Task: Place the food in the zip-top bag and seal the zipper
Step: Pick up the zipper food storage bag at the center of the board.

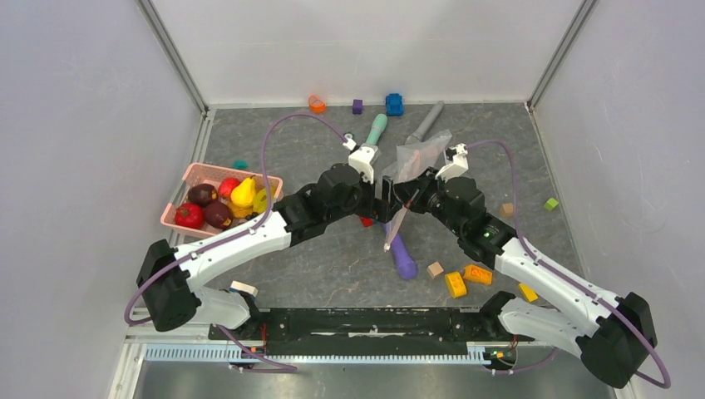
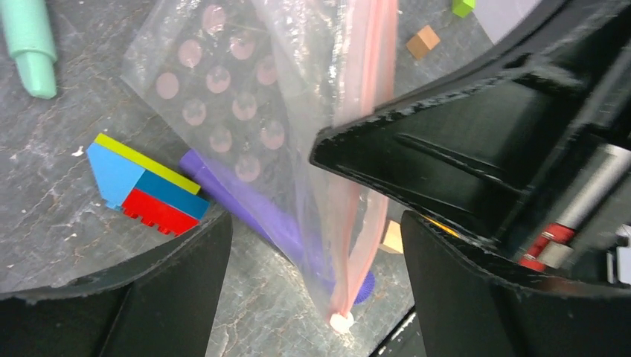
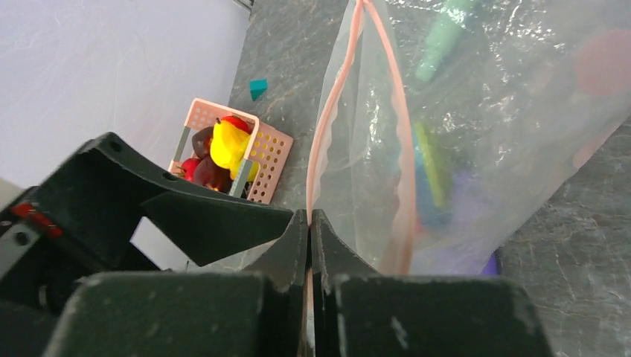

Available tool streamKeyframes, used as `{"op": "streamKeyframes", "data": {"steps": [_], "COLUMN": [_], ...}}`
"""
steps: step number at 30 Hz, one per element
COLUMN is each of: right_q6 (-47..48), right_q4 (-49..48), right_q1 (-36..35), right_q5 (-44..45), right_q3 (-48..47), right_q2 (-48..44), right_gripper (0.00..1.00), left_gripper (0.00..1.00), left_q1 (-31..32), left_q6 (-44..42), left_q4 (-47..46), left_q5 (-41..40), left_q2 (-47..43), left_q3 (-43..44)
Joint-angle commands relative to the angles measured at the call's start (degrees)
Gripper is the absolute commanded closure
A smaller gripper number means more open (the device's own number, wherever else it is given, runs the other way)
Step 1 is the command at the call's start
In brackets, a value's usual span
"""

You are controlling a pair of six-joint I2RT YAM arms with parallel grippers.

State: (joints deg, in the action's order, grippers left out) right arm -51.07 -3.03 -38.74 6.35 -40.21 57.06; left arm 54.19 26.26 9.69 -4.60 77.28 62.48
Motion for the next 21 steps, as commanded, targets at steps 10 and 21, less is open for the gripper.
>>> {"op": "streamKeyframes", "data": {"steps": [10,21], "right_q6": [-1.2,12.5], "right_q4": [-3.5,-1.1], "right_q1": [-3.3,-2.6], "right_q5": [2.4,-6.9], "right_q3": [-2.9,-6.6], "right_q2": [-2.3,-1.3], "right_gripper": [1.00,0.86], "left_gripper": [0.33,0.98], "left_q1": [0.2,0.2], "left_q6": [0.9,4.0], "left_q4": [-4.5,-1.9], "left_q5": [-6.9,-10.9], "left_q2": [0.3,2.0], "left_q3": [-3.2,2.6]}}
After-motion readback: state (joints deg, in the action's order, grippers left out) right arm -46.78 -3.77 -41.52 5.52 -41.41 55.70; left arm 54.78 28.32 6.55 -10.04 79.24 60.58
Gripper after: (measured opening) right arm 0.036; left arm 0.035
